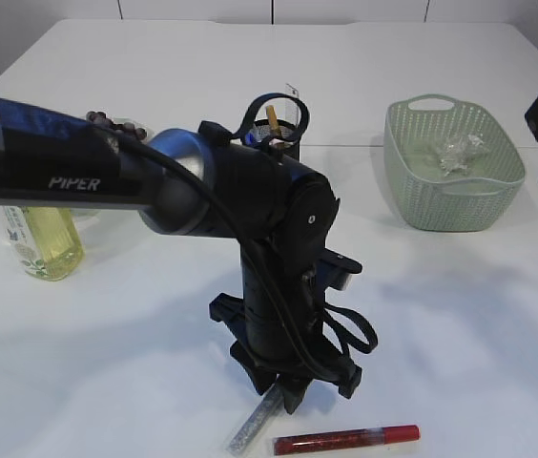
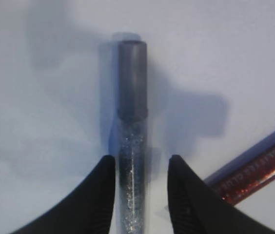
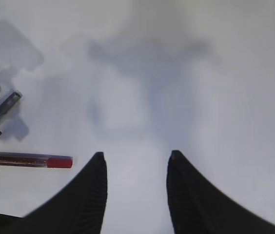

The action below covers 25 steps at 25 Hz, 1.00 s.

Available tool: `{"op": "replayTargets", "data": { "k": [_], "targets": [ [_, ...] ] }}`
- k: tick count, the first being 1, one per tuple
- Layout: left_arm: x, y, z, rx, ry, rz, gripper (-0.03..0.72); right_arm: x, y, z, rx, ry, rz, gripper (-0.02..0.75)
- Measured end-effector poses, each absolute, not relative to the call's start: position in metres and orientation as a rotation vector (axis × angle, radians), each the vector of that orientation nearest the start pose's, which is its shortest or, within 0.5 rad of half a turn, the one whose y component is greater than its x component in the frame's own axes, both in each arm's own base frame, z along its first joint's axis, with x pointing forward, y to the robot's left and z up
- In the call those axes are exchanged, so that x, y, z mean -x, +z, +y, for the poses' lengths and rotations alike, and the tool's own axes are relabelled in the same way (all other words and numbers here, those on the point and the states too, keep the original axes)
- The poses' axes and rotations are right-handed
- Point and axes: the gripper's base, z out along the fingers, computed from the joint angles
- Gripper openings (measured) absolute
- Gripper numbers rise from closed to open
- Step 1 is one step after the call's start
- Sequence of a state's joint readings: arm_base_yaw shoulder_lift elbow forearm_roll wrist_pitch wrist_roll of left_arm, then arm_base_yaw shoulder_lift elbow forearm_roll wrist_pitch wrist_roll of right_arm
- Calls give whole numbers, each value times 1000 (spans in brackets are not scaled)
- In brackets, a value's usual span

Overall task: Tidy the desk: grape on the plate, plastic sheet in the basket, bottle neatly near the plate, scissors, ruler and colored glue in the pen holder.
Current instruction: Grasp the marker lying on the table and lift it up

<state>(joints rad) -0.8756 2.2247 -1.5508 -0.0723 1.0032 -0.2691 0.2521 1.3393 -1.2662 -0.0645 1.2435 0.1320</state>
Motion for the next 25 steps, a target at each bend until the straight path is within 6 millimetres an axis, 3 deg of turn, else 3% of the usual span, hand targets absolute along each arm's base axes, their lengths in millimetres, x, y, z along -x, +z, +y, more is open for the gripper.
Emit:
{"op": "replayTargets", "data": {
  "k": [25],
  "targets": [
    [-266,106,-328,-903,-58,3066,239,-247,347,58,184,3,2788,331]
  ]
}}
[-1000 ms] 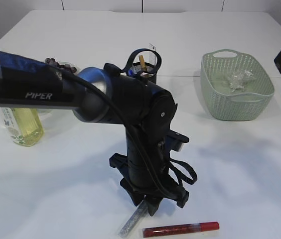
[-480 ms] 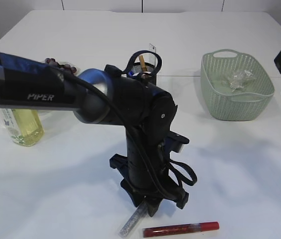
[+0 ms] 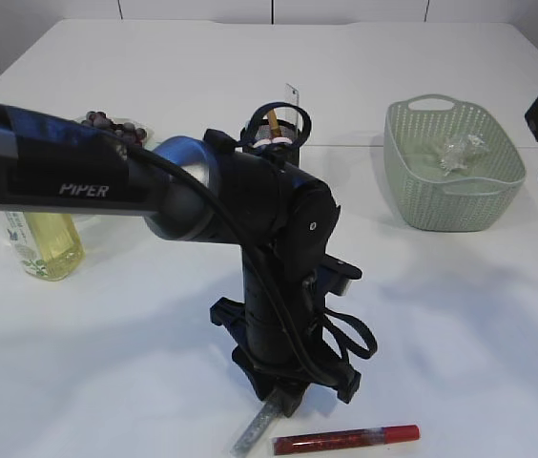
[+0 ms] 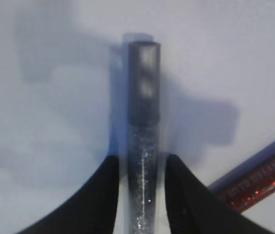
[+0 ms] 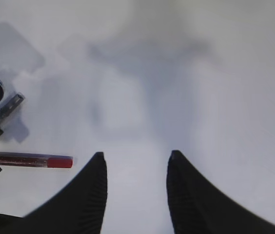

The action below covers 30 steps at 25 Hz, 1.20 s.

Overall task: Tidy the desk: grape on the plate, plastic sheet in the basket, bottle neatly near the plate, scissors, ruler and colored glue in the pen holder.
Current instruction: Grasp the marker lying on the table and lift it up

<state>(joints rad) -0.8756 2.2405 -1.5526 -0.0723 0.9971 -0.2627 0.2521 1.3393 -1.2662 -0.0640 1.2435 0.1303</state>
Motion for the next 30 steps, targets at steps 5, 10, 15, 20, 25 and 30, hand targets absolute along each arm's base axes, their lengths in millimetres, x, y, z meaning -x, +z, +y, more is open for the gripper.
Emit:
{"op": "replayTargets", "data": {
  "k": [5,10,15,20,25,30],
  "targets": [
    [-267,106,-328,-906,-54,3062,176,-247,347,58,184,3,2788,331],
    [-267,106,-327,-914,-42,3055,81,-247,347,58,184,3,2788,331],
    [-267,106,-326,-929,-17,3057,74,-247,347,58,184,3,2788,331],
    [-269,123,-321,-969,37,3005,73,-247,347,58,184,3,2788,331],
    [-270,156,-321,-952,-24,2927,71,-247,347,58,184,3,2788,331],
    [-264,170,-313,-926,-98,2851,71,-247,347,58,184,3,2788,331]
  ]
}}
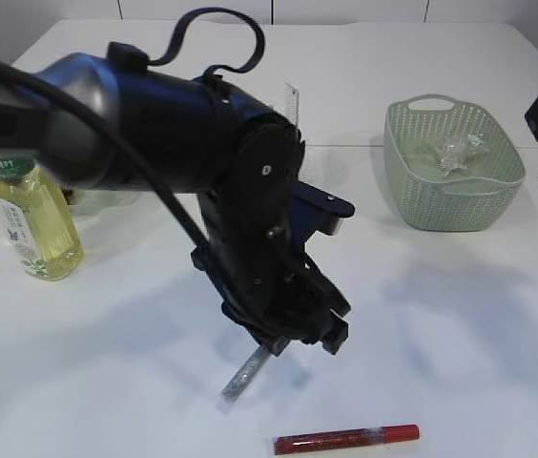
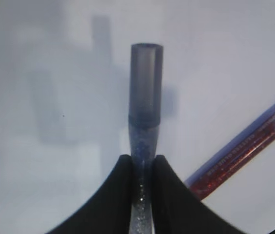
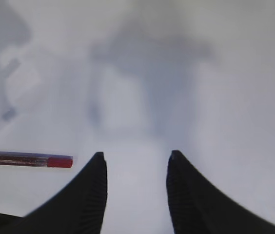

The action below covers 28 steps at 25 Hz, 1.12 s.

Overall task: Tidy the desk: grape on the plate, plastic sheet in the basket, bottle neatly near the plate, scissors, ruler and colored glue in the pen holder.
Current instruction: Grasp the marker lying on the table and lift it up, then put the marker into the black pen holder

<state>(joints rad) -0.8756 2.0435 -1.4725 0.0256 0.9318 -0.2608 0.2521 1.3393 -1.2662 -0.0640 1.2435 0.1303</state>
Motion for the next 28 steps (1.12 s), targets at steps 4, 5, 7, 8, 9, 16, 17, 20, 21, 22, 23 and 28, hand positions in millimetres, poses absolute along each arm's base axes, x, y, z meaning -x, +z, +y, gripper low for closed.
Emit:
{"op": "replayTargets", "data": {
  "k": [4,5,7,8,9,16,17,20,21,22,23,28],
  "targets": [
    [-251,172,-298,-874,-210,2739,71,-247,347,58,184,3,2788,331],
    [-248,175,-294,-856,-246,2698,71,-247,347,58,184,3,2788,331],
    [-244,178,-283,-802,-321,2614,71,-247,347,58,184,3,2788,331],
    [-243,181,-277,-772,-361,2563,71,-247,347,58,184,3,2788,331],
    [-244,185,-272,-735,-405,2504,71,-247,347,58,184,3,2788,331],
    [-266,202,-237,-521,-535,2225,71,-247,347,58,184,6,2789,331],
    [-272,206,-234,-500,-548,2172,71,-247,347,58,184,6,2789,331],
    [-290,217,-224,-437,-572,2025,71,-247,347,58,184,6,2789,331],
    [-296,220,-222,-421,-574,1994,71,-247,347,58,184,6,2789,331],
    [-302,222,-219,-404,-573,1970,71,-247,347,58,184,6,2789,331],
    [-308,223,-218,-392,-572,1946,71,-247,347,58,184,6,2789,331],
    [-344,231,-218,-347,-570,1834,71,-247,347,58,184,6,2789,331]
  ]
}}
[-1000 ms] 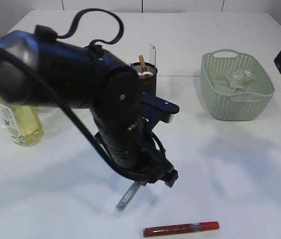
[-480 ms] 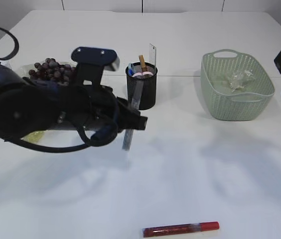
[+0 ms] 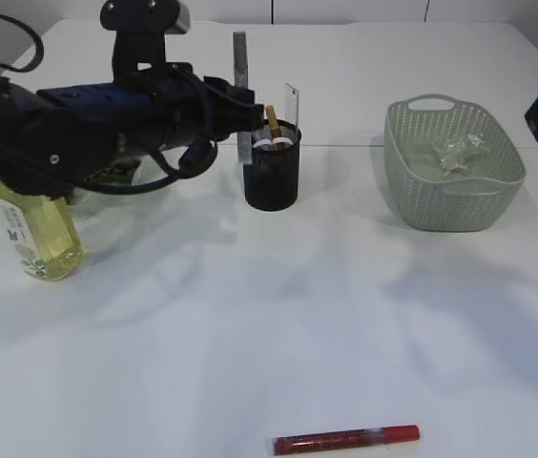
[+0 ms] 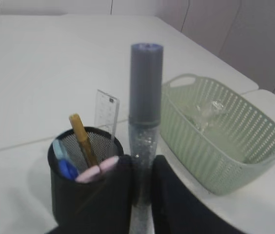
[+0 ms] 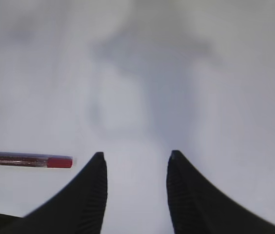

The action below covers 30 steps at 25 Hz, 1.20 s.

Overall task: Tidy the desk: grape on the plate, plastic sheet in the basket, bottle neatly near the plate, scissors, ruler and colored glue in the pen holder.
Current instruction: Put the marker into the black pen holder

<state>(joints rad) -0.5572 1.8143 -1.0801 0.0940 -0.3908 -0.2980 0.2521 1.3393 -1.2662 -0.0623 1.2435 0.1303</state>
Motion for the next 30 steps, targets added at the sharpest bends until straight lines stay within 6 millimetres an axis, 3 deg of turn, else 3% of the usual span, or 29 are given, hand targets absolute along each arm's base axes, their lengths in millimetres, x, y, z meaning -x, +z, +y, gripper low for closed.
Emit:
{"op": "replayTargets", "data": {
  "k": [13,21,30],
  "targets": [
    [-424,223,-243,-335,-556,1691,71,-247,347,58,187,5,2788,331],
    [-449,216,-246,-319,-542,1663,73,-247,347,58,187,5,2788,331],
    [-459,197,-244,-313,-527,1695,80,-247,347,58,187,5,2788,331]
  ]
}}
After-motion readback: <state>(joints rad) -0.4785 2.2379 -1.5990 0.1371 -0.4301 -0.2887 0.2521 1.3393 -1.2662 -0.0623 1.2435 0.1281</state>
